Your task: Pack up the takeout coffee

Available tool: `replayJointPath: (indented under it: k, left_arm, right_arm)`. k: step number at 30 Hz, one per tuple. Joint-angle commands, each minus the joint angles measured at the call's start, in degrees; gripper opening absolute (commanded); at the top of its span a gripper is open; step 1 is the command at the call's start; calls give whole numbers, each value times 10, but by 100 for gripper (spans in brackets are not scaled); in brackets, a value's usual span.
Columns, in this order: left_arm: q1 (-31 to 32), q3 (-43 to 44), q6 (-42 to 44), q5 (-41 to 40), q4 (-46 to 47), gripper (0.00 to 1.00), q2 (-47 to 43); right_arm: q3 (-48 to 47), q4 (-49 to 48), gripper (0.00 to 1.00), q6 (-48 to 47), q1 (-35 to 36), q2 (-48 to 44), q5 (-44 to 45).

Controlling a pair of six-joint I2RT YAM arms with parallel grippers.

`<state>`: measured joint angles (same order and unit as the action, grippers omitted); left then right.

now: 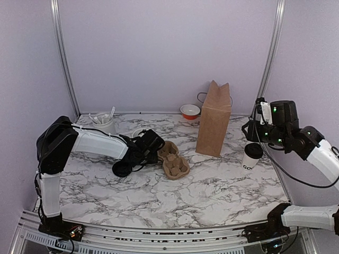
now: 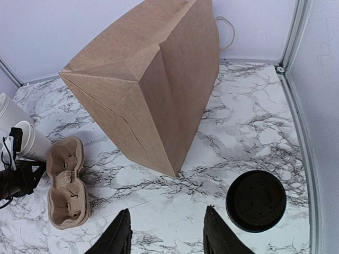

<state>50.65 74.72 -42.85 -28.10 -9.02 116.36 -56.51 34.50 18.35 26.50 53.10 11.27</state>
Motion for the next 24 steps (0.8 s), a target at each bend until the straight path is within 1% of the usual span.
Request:
replayJointPath:
  k: [1,9,15,21,22,24]
  left_arm:
    - [-29,34,24,7,4,15,30]
    - [-83,100,70,41,5,15,84]
    - [-100,146,114,60,-1,14,105]
    - [-99,124,117,91,-3,14,65]
    - [-98,115,115,96,-2,15,55]
    - [-95,94,111,107,-2,20,29]
  right_arm:
    - [-19,11,44,3,5,-13,-8]
    - [-19,24,44,9,5,-21,-17]
    - [-15,28,44,14,5,-15,-31]
    - [-10,23,44,17,5,-4,-45]
    - [-9,20,44,17,5,-1,-50]
    - [-5,15,45,17,5,5,-59]
